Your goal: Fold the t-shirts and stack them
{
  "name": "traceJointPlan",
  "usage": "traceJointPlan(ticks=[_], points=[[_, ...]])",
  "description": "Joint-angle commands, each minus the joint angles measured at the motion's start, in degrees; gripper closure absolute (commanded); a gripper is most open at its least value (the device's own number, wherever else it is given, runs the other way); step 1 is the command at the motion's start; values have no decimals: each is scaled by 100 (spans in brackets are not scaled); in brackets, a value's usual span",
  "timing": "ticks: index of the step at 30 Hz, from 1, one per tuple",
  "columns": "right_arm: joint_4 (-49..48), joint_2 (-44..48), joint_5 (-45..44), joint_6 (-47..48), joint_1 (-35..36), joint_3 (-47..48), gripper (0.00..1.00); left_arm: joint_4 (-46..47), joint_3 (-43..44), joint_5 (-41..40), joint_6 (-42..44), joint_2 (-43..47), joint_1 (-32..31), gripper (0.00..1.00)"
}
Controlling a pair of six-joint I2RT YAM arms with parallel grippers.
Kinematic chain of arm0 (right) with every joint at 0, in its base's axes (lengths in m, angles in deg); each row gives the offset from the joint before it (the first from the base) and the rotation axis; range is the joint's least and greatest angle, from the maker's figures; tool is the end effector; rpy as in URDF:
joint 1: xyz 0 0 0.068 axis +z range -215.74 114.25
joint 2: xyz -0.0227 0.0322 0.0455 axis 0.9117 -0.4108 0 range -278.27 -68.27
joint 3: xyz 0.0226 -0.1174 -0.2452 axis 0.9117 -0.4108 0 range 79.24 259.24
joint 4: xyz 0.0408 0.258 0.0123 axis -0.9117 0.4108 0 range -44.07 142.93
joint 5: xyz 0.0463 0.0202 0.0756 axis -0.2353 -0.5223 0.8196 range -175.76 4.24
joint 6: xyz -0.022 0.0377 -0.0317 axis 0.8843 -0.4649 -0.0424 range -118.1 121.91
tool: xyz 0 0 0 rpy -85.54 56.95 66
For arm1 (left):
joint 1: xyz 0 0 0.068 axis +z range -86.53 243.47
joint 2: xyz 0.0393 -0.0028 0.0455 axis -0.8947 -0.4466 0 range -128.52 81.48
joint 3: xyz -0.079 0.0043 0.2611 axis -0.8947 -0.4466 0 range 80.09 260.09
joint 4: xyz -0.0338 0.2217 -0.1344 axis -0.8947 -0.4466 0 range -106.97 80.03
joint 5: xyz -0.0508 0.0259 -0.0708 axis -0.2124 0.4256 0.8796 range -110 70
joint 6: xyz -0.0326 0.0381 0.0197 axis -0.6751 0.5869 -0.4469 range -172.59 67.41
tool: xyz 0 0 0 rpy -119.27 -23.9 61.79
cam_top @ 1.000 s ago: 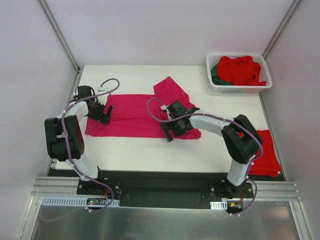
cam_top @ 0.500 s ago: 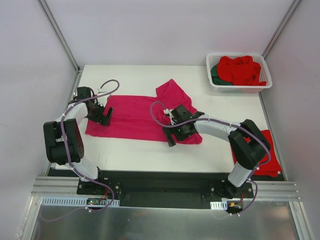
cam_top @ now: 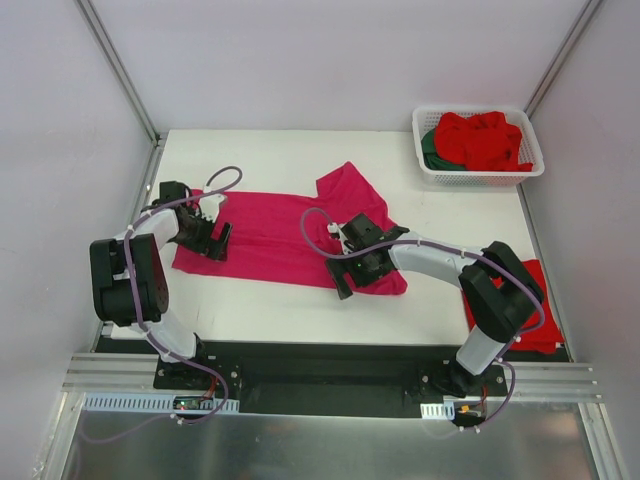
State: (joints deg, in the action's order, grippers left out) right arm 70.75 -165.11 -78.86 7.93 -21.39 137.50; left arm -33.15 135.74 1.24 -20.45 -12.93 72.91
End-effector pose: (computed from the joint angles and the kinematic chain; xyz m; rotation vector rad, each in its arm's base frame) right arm 0.2326 0.2334 0.1719 -1.1922 2.4440 0.3656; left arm 0.3172 0.0397 0.1756 0.6188 2.4754 -0.2205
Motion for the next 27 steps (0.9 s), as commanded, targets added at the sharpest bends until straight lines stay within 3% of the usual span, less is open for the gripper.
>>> traceJointPlan(ticks=[1,17,22,27], points=[[735,-81,207,-180,38,-219,4,-55,-143,294,-112,54,32,1],[1095,86,110,-163,29,-236,4,-116,-1426,56,29,1803,50,1],[1157,156,172,-189,29,-298,4,-353,-1505,91,47,2190,50,1],[1121,148,58,-215,38,-193,4,-415,-1181,249,-93,2023,59,1]])
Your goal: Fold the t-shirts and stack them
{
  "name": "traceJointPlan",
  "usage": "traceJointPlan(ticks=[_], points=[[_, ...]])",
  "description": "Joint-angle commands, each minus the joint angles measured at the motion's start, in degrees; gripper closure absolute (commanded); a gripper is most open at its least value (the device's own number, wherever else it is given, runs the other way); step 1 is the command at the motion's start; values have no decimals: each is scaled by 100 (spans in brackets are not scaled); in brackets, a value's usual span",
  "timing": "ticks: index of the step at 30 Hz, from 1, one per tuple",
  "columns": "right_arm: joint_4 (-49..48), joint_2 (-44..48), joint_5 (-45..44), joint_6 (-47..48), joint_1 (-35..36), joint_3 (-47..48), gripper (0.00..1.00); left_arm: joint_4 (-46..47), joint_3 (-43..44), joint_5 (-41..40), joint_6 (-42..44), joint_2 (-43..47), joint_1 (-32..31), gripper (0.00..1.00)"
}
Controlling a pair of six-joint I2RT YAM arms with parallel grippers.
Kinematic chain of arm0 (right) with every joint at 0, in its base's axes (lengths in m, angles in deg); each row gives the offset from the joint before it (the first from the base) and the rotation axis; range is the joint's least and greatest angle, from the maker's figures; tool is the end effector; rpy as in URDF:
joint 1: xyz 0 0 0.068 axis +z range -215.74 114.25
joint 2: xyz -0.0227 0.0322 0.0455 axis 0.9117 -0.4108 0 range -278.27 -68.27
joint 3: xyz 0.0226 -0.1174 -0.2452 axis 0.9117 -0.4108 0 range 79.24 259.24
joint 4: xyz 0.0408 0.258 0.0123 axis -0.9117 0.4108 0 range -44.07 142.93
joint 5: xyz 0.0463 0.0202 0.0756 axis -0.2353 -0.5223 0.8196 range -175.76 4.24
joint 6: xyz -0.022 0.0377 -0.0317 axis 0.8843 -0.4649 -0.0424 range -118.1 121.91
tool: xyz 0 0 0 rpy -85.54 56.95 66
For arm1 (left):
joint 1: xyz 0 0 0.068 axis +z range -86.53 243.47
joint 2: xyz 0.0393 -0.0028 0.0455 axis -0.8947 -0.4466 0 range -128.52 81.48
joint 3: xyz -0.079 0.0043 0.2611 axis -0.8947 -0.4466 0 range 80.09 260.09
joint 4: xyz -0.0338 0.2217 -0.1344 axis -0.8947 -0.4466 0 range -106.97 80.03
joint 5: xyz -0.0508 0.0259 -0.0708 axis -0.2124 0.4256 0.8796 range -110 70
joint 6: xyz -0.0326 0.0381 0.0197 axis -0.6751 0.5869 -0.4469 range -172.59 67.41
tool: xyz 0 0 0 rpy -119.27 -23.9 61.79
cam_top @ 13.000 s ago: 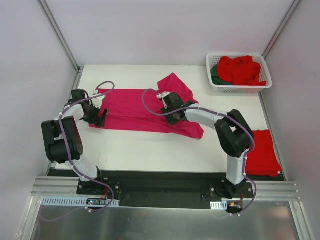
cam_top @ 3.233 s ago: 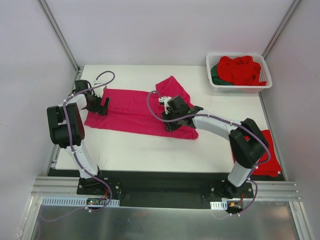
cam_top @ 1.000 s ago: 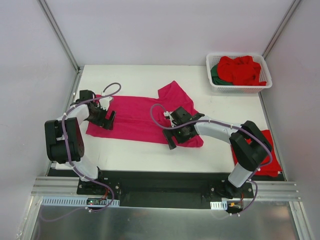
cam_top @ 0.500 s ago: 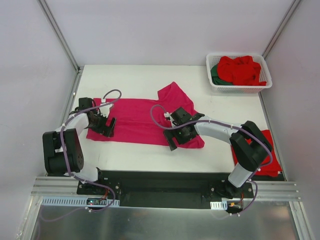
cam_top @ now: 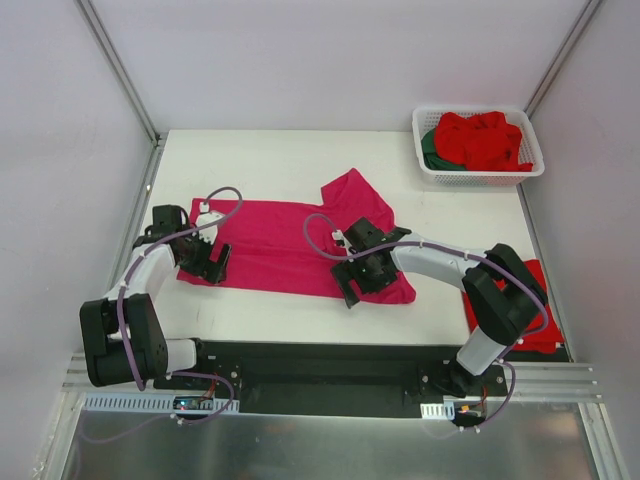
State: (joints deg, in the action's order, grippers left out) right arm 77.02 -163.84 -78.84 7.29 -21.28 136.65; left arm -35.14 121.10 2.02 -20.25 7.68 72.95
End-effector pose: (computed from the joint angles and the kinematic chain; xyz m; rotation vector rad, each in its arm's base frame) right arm 0.2212 0.2231 0.1697 -1.2173 2.5458 0.3333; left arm 0.2405 0.0267 0.1941 0.6278 2.4048 -0.1965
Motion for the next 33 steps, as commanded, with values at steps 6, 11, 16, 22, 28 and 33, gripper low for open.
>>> traceJointPlan(ticks=[6,11,16,22,28,33], points=[[530,-58,3,-134,18,-2,4,-331,969,663,-403,-485,54,1],[538,12,-24,-152,18,25,4,-585,1374,-3,-343,-1661,54,1],[565,38,-59,-143,18,51,4,-788,1471,-444,-149,-1998,54,1],[608,12,-59,-135,18,78,4,-972,1260,-690,-8,-1981,46,0],[723,47,-77,-99,18,43,4,-1060,786,-883,115,-1550,46,1],[767,12,55,-82,27,25,4,-1192,478,-919,132,-1032,54,1]])
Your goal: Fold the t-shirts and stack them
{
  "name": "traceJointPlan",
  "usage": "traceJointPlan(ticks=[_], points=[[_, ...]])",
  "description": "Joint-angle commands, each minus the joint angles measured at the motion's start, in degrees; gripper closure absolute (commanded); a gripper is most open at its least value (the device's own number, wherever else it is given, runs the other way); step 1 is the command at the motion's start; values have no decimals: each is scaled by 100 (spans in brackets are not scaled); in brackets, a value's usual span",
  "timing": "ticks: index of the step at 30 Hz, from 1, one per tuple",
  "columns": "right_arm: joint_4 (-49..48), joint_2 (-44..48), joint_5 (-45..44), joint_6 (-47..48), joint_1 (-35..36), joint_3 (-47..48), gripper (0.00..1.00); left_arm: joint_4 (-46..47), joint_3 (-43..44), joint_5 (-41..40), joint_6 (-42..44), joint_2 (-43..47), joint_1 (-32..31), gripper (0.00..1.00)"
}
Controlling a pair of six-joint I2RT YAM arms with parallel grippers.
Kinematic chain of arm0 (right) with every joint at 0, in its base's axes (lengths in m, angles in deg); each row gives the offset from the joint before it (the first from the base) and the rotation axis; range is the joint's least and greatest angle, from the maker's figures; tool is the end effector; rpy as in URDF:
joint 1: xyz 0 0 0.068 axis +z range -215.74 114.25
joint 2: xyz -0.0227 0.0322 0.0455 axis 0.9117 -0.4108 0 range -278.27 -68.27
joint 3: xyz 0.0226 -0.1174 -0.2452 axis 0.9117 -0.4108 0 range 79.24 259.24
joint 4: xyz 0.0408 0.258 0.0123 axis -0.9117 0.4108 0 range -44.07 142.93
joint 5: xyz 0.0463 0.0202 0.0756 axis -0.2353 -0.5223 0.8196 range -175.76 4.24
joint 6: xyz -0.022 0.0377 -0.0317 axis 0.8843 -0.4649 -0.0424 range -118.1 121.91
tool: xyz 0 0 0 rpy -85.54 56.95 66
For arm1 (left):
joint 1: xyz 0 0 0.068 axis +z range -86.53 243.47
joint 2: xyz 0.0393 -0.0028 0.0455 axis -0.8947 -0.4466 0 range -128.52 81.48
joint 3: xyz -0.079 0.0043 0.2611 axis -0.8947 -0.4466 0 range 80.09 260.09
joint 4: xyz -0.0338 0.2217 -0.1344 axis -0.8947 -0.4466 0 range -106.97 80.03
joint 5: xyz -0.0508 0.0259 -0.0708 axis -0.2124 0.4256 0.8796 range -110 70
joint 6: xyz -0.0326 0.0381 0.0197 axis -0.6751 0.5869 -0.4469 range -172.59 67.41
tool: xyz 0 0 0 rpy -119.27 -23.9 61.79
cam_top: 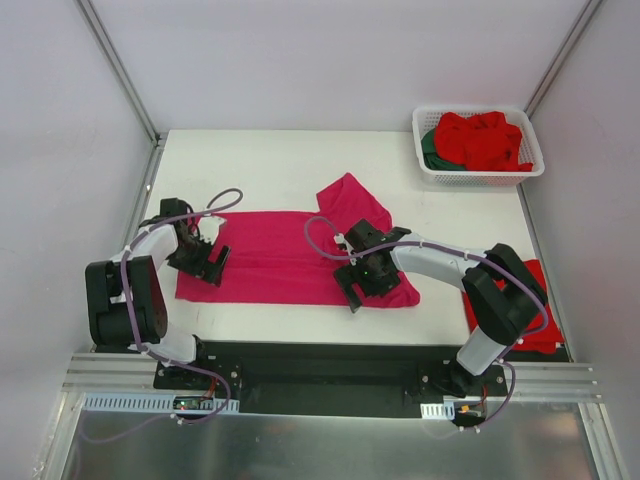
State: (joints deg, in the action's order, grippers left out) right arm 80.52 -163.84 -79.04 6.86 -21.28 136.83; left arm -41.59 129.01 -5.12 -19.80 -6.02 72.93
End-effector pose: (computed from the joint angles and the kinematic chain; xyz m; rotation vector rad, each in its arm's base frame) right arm 0.2173 0.2191 0.1684 -1.2269 2.6046 0.3080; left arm 0.2720 0.0361 0.1694 0.6116 2.6545 -0.1602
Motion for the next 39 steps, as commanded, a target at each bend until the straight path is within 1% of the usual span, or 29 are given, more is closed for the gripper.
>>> traceJointPlan(ticks=[1,6,11,14,19,21,24,27,28,30,31,34,37,39], points=[[417,3,118,-47,27,-1,4,-565,-348,-204,87,470,57,1],[356,47,303,-213,79,-80,4,-662,-498,-231,95,813,48,1],[478,152,128,-302,439,86,4,-776,-367,-204,69,946,57,1],[610,415,-109,-389,598,314,4,-960,-139,-125,25,1051,57,1],[943,785,-637,-434,633,859,4,-1373,687,94,-98,1235,57,1],[962,812,-1118,-381,633,1078,4,-1523,1064,156,-159,1253,57,1],[656,794,-1619,-285,633,1133,4,-1514,1425,358,-238,1210,57,1],[-73,584,-1902,-179,633,931,4,-1418,1637,805,-370,955,57,1],[-475,453,-1963,-187,633,808,4,-1365,1646,937,-414,815,57,1],[-751,259,-2060,-170,633,825,4,-1321,1707,1270,-572,656,39,1],[-1004,58,-2139,-179,642,842,4,-1269,1743,1351,-651,508,39,1],[-1593,-137,-2578,-152,686,703,2,-1224,1805,1553,-739,331,30,1],[-1990,-234,-3026,-109,686,623,1,-1180,1770,1650,-775,348,22,1],[-2035,-322,-3360,-108,686,640,2,-1180,1708,1659,-748,409,21,1]])
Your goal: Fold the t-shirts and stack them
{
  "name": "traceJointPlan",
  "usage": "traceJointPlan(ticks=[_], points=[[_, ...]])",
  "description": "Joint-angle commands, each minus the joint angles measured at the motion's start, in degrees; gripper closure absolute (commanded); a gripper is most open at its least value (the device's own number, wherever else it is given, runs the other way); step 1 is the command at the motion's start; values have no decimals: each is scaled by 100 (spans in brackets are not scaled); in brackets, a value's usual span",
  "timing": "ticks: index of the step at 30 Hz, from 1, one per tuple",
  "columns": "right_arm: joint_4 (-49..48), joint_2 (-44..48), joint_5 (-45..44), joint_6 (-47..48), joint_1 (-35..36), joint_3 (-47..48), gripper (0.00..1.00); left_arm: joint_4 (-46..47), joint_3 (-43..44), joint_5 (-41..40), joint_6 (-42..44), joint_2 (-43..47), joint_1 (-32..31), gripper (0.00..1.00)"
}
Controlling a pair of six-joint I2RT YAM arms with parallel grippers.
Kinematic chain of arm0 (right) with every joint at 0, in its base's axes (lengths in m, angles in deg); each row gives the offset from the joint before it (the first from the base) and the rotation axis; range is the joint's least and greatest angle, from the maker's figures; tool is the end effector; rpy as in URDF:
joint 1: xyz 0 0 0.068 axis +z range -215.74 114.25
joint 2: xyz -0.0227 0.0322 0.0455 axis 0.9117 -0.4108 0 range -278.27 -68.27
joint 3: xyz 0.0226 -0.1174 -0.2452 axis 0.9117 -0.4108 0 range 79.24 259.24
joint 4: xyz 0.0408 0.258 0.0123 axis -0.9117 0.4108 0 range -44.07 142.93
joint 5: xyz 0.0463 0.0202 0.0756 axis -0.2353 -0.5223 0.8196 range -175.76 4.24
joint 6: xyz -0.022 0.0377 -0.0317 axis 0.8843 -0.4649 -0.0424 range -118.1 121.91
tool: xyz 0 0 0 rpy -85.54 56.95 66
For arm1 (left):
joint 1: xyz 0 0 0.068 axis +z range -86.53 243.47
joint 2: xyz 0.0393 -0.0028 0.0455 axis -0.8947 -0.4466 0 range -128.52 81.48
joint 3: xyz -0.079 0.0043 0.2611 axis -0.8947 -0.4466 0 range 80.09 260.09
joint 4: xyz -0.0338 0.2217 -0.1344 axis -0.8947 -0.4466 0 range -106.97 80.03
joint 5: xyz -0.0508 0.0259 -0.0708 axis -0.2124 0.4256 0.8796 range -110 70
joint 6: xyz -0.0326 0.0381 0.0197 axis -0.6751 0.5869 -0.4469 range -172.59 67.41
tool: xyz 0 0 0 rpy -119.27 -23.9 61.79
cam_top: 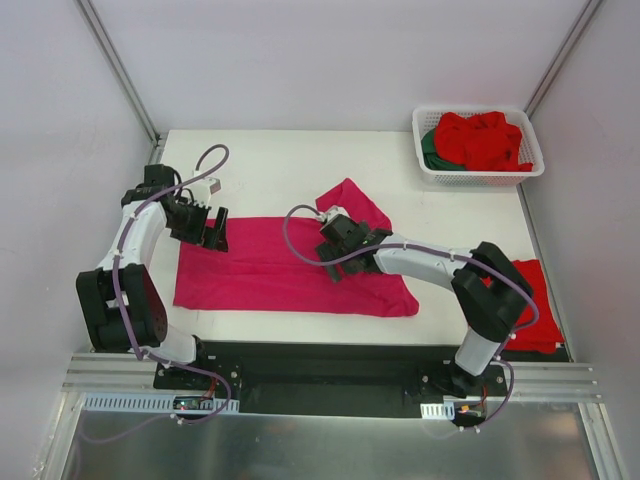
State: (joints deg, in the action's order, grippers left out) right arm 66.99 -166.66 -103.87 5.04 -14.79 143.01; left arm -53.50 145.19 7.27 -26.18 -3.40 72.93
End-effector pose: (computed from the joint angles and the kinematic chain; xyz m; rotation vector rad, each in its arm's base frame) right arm 0.2323 0.2688 0.1957 -1.0152 2.2564 -0.0510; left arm 0.2934 0.0324 0.2557 0.5171 2.4811 -0.3989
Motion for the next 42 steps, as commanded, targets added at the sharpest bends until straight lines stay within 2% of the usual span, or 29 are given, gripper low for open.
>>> traceJointPlan(ticks=[1,8,13,18,23,27,35,38,40,41,42], points=[[-647,-49,-966,64,46,48,3,20,73,411,-84,165,13,1],[-541,57,-1493,29,63,136,7,37,-182,402,-5,349,13,1],[-559,-330,-1660,-6,63,250,16,46,-261,508,-13,358,4,1],[-455,-540,-1968,-103,63,311,30,55,-358,543,4,411,13,1],[-59,-367,-1749,-67,63,505,29,46,-402,490,4,429,4,1],[-32,-189,-2153,-111,2,391,29,55,-419,499,4,429,13,1],[-242,-813,-2127,-164,-121,479,31,55,-454,560,-14,516,13,1],[-374,-963,-2109,-199,-156,505,34,46,-516,517,4,586,13,1],[-418,-1059,-2048,-208,-200,522,39,55,-560,499,22,622,4,1],[-462,-1094,-2048,-208,-235,540,49,55,-569,490,30,657,4,1],[-462,-1121,-2030,-191,-253,549,54,55,-586,490,39,674,13,1]])
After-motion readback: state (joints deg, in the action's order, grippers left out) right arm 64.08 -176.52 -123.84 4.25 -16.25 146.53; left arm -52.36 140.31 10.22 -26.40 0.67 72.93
